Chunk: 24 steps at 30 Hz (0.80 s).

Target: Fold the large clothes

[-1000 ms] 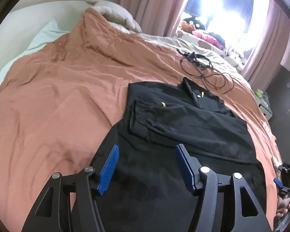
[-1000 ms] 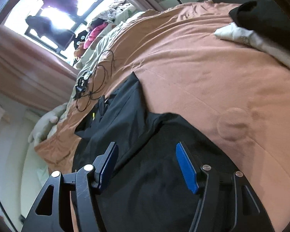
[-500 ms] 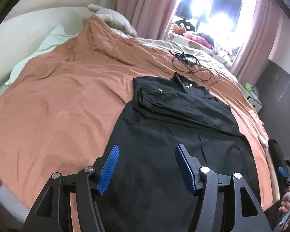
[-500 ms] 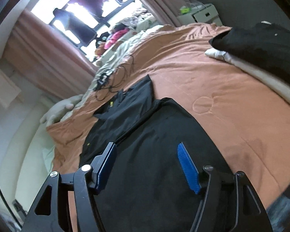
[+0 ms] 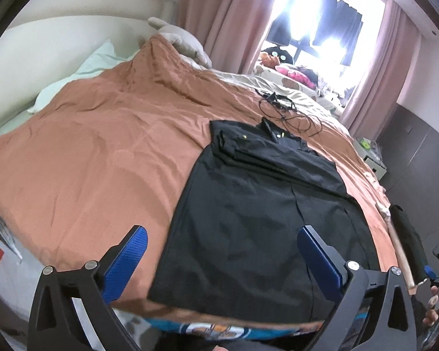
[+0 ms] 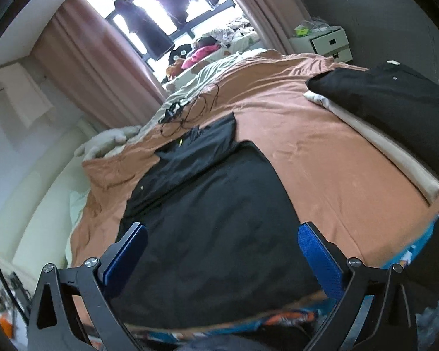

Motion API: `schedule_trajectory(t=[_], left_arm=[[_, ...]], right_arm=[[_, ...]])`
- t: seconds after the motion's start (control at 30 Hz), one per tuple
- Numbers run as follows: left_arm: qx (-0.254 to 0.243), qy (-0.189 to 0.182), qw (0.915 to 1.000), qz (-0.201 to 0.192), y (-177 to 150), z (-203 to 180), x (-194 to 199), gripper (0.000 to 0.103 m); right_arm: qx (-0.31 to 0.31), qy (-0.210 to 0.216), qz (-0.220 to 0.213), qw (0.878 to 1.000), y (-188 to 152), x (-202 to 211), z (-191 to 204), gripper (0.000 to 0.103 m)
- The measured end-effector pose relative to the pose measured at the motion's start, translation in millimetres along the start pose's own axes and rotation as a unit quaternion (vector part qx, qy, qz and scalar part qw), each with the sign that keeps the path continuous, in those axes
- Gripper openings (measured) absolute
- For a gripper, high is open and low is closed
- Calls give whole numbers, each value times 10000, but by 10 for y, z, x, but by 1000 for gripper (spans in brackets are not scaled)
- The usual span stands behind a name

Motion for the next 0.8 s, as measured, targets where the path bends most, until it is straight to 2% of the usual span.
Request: schedule_trajectory(t=[0.2, 0.4, 0.5, 0.57, 0.63, 0.7, 0.8], left_arm=[[155, -15, 9998, 126, -331, 278, 254, 102], [114, 4, 9997, 208, -622, 448, 377, 102], [242, 22, 9992, 331, -735, 571, 363, 102], [275, -14, 9988, 393, -759, 627, 335, 97], [387, 28, 9980, 504, -793, 700, 274, 85], [522, 22, 9968, 605, -814, 754, 214, 79], [644, 30, 9955, 697, -840, 827, 114, 69]], right_arm=[[60, -103, 166, 9998, -424, 178, -242, 103], [-67, -118, 415, 9990, -830, 171, -561, 103], [-160, 60, 551, 9983, -1003, 104, -647, 93], [-266, 105, 637, 9976, -1088, 38, -729, 81], [-425, 163, 723, 9963, -1174, -38, -778, 72], [-668, 373, 738, 9943, -1244, -99, -820, 70], [-760, 464, 687, 9937, -1246, -175, -827, 70]])
Point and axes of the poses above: each gripper's, at about its wrist camera, not at the fingertips, and x roughly against the way its jaws point, z to its left, y to its top, the point moved 8 cm from there along -x, roughly the way its jaws point, and after that the axes turned 15 degrees about x, right-handed, at the moved point
